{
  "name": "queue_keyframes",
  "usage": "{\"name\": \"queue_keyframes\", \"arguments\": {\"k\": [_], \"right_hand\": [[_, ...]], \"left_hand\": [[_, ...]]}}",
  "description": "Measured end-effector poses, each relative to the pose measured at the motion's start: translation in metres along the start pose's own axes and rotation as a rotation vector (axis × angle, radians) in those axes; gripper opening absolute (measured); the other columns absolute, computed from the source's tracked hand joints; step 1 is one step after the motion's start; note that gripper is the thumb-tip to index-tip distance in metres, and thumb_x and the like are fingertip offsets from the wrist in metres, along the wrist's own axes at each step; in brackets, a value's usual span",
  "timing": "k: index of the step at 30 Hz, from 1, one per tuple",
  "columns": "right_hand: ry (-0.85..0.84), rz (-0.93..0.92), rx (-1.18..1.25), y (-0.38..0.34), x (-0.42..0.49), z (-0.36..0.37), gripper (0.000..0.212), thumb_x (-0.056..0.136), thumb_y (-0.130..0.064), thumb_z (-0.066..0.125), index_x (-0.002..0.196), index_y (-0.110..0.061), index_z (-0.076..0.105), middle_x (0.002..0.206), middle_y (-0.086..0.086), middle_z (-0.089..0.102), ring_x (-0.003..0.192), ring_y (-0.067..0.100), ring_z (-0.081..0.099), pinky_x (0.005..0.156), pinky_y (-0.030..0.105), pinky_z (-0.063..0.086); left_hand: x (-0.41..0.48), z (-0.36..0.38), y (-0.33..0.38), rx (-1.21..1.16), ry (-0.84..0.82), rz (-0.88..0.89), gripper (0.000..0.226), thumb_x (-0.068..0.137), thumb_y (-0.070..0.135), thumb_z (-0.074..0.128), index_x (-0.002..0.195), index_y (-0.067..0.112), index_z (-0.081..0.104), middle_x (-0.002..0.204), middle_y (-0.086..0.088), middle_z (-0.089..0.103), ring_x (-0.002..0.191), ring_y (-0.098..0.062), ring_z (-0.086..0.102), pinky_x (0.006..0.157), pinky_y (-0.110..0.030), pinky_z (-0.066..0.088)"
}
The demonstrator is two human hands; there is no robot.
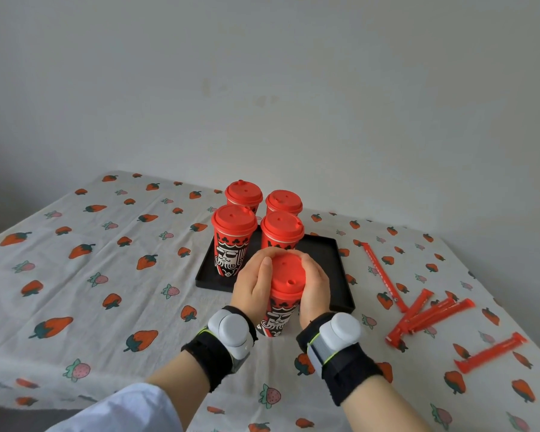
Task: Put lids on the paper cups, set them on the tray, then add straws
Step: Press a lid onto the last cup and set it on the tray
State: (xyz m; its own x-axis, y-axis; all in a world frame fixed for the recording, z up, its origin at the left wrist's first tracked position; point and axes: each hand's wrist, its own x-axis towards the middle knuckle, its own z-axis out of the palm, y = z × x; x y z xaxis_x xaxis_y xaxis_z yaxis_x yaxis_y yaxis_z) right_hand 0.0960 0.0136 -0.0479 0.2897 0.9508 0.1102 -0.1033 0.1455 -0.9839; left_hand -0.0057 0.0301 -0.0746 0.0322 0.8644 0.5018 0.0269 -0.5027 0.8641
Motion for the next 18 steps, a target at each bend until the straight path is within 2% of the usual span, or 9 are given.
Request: {"name": "queue_keyframes", "arguments": {"k": [2, 5, 8, 12, 15, 17, 18], "right_hand": [[-0.018, 0.016, -0.035, 0.001, 0.000, -0.002, 0.036, 0.096, -0.036, 0.037, 0.087, -0.030, 0.071, 0.092, -0.007, 0.072, 0.084, 0.004, 0.067, 0.064, 0.015, 0.051], [-0.077, 0.026, -0.066, 0.007, 0.001, -0.008, 0.043, 0.098, -0.043, 0.024, 0.100, -0.034, 0.066, 0.108, -0.004, 0.068, 0.100, 0.008, 0.063, 0.083, 0.023, 0.050], [-0.108, 0.030, -0.060, 0.007, -0.003, -0.011, 0.043, 0.098, -0.045, 0.024, 0.102, -0.036, 0.065, 0.112, -0.005, 0.066, 0.103, 0.007, 0.062, 0.084, 0.021, 0.050], [-0.161, 0.088, -0.017, 0.006, -0.002, -0.010, 0.043, 0.095, -0.050, 0.026, 0.102, -0.039, 0.066, 0.113, -0.004, 0.067, 0.110, 0.014, 0.061, 0.093, 0.031, 0.049], [-0.280, 0.137, 0.077, 0.006, -0.012, -0.022, 0.044, 0.082, -0.065, 0.038, 0.115, -0.043, 0.057, 0.122, -0.006, 0.063, 0.114, 0.010, 0.058, 0.090, 0.026, 0.050], [-0.319, 0.137, 0.038, 0.018, -0.018, -0.028, 0.073, 0.069, -0.068, 0.060, 0.131, -0.034, 0.043, 0.132, -0.001, 0.055, 0.121, 0.012, 0.053, 0.100, 0.033, 0.044], [-0.341, 0.100, -0.067, 0.025, -0.023, -0.030, 0.084, 0.064, -0.059, 0.071, 0.135, -0.030, 0.037, 0.131, -0.001, 0.055, 0.121, 0.012, 0.053, 0.103, 0.035, 0.042]], "left_hand": [[0.000, 0.000, 0.000, -0.003, 0.001, 0.008, 0.034, 0.094, 0.041, 0.027, 0.105, 0.045, 0.058, 0.107, 0.019, 0.064, 0.107, -0.007, 0.058, 0.092, -0.022, 0.045], [-0.001, -0.002, -0.003, -0.026, -0.001, -0.017, 0.034, 0.093, 0.043, 0.027, 0.106, 0.044, 0.058, 0.110, 0.016, 0.064, 0.109, -0.007, 0.057, 0.094, -0.027, 0.045], [-0.004, -0.001, 0.000, -0.032, -0.020, -0.038, 0.036, 0.093, 0.043, 0.028, 0.110, 0.037, 0.058, 0.115, 0.008, 0.063, 0.112, -0.007, 0.056, 0.096, -0.030, 0.044], [-0.002, -0.007, 0.002, 0.005, -0.043, -0.070, 0.036, 0.094, 0.035, 0.028, 0.114, 0.031, 0.057, 0.116, 0.013, 0.060, 0.112, 0.004, 0.052, 0.097, -0.020, 0.040], [-0.002, -0.010, 0.010, 0.064, -0.111, -0.074, 0.043, 0.093, 0.036, 0.028, 0.126, 0.023, 0.052, 0.123, 0.010, 0.057, 0.115, 0.008, 0.048, 0.100, -0.013, 0.036], [-0.003, -0.010, 0.014, 0.067, -0.110, -0.074, 0.048, 0.092, 0.037, 0.029, 0.131, 0.017, 0.048, 0.126, 0.006, 0.055, 0.117, 0.002, 0.048, 0.101, -0.012, 0.034], [-0.004, -0.009, 0.015, 0.054, -0.089, -0.087, 0.049, 0.092, 0.039, 0.029, 0.132, 0.016, 0.047, 0.125, 0.006, 0.054, 0.116, 0.003, 0.047, 0.100, -0.010, 0.034]]}}
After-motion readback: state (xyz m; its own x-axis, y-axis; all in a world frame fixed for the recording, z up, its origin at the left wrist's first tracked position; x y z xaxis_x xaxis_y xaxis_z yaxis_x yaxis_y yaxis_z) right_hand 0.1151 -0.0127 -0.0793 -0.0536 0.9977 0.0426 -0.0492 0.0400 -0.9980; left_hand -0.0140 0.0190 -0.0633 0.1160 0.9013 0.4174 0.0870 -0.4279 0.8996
